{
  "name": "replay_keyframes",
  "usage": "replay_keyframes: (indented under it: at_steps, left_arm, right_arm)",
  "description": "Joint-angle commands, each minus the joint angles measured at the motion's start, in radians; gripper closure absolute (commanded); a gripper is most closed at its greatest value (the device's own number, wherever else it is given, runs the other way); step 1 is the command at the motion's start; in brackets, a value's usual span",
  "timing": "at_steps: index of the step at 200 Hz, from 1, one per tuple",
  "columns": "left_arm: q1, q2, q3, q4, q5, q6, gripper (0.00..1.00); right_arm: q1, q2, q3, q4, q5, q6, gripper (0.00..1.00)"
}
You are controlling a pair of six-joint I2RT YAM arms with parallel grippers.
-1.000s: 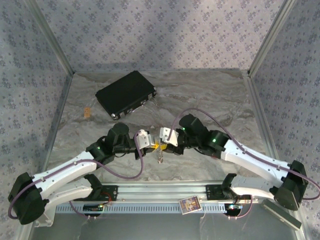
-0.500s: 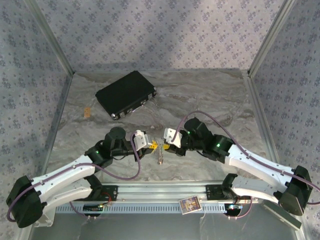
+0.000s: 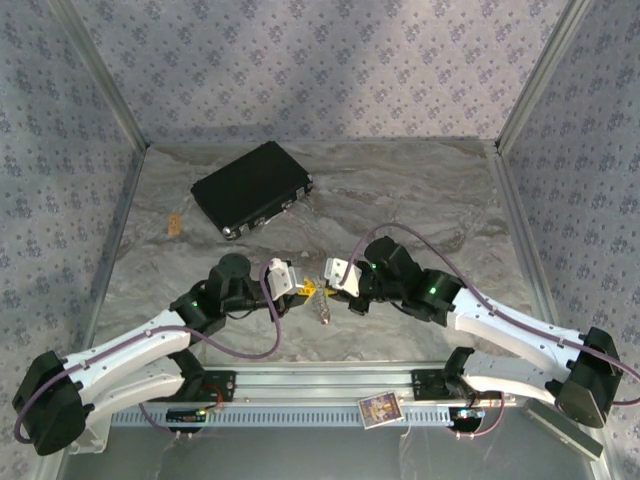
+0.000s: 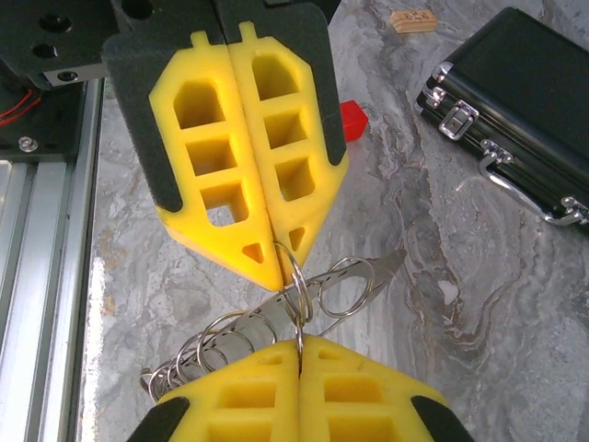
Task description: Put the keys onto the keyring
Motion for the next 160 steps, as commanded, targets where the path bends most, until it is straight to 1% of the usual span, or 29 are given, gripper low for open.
replay_keyframes:
  at_steps: [1,32,57,80,95,106,114,127,145,160]
  left_arm:
    - [-0.004,0.004,0.006,0.072,-0.004,-0.016,1.00]
    - [-0.004,0.017,-0.004,0.113,-0.022,-0.041,1.00]
    - [-0.005,0.016,-0.018,0.149,-0.037,-0.057,1.00]
    - [-0.004,0.014,-0.026,0.172,-0.044,-0.061,1.00]
    - [-0.004,0.018,-0.025,0.171,-0.042,-0.059,1.00]
    - [-0.005,0.020,-0.024,0.169,-0.040,-0.058,1.00]
    - [-0.005,0.020,-0.025,0.168,-0.040,-0.055,1.00]
    - [-0.007,0.020,-0.025,0.159,-0.040,-0.043,1.00]
    - [-0.011,0.019,-0.026,0.149,-0.033,-0.020,1.00]
    - [-0.010,0.021,-0.025,0.144,-0.021,-0.001,1.00]
  right_arm:
    - [0.021,-0.001,0.009,-0.008,0.043,-0.021,0.99]
    - [0.069,0.013,0.000,0.004,0.111,-0.059,1.00]
    - [0.084,0.025,-0.009,0.021,0.122,-0.062,1.00]
    - [0.084,0.033,-0.008,0.024,0.110,-0.052,0.93]
    - [0.079,0.025,-0.014,0.033,0.096,-0.044,0.85]
    - [0.068,0.009,-0.022,0.048,0.089,-0.029,0.77]
    - [0.050,-0.006,-0.032,0.060,0.075,-0.011,0.70]
    - [0.012,-0.035,-0.044,0.073,0.028,0.027,0.65]
    - [-0.060,-0.070,-0.060,0.084,-0.078,0.077,0.62]
    - [-0.104,-0.082,-0.063,0.086,-0.156,0.109,0.62]
